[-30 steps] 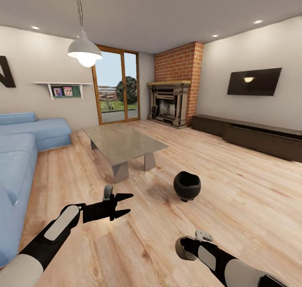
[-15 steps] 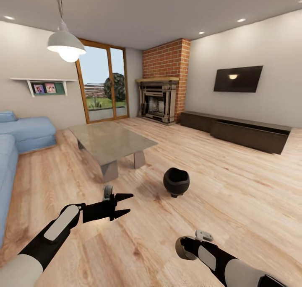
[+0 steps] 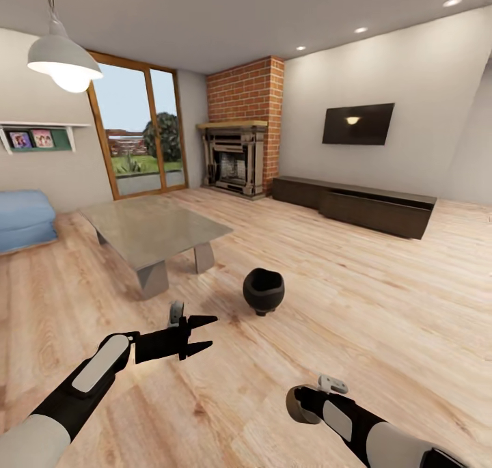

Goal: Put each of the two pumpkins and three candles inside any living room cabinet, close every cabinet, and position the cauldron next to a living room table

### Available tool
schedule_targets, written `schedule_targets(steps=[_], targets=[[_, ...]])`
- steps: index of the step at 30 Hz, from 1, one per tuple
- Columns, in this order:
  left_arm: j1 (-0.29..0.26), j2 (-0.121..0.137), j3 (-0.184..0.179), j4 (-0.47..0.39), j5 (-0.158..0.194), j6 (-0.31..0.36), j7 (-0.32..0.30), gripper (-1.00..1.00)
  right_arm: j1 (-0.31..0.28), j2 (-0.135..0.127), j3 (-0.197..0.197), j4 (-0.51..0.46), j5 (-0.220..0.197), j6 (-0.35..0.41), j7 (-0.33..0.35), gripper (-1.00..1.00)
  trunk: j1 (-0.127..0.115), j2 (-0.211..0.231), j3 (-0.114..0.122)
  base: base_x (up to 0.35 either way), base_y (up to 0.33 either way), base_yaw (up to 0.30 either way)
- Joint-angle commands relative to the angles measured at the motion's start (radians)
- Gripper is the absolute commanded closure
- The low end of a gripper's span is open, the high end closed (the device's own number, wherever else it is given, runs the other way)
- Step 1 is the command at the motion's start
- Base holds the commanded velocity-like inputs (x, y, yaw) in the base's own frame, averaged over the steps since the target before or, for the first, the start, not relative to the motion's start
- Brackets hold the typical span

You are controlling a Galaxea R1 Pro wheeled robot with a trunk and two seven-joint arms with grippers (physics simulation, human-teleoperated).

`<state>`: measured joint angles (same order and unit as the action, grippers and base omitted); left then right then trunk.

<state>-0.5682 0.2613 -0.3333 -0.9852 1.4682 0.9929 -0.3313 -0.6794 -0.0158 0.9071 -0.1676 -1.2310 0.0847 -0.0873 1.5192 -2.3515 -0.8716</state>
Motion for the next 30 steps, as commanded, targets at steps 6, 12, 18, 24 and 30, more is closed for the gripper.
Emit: schedule_targets(steps=[6, 12, 18, 24, 30], targets=[[-0.001, 0.002, -0.002, 0.002, -0.006, 0.0, -0.009, -1.0, 0.0, -0.001, 0.006, -0.004, -0.004, 0.004, -0.008, 1.0, 0.0, 0.0, -0.009, 0.0, -0.108, -0.187], [-0.001, 0.001, -0.003, 0.002, -0.006, 0.0, -0.009, -1.0, 0.0, -0.001, 0.007, -0.003, -0.004, 0.007, -0.009, 1.0, 0.0, 0.0, -0.018, 0.0, -0.029, -0.187], [-0.001, 0.002, -0.002, 0.002, -0.006, 0.0, -0.009, -1.0, 0.0, 0.0, 0.007, -0.003, -0.004, 0.006, -0.009, 1.0, 0.0, 0.0, -0.026, 0.0, -0.001, -0.186], [-0.001, 0.001, -0.002, 0.002, -0.006, 0.0, -0.009, -1.0, 0.0, 0.0, 0.007, -0.003, -0.004, 0.007, -0.009, 1.0, 0.0, 0.0, -0.034, 0.0, 0.0, -0.181], [-0.001, 0.0, -0.002, 0.002, -0.006, 0.0, -0.009, -1.0, 0.0, 0.0, 0.007, -0.003, -0.004, 0.007, -0.009, 1.0, 0.0, 0.0, -0.042, 0.0, 0.0, -0.177]])
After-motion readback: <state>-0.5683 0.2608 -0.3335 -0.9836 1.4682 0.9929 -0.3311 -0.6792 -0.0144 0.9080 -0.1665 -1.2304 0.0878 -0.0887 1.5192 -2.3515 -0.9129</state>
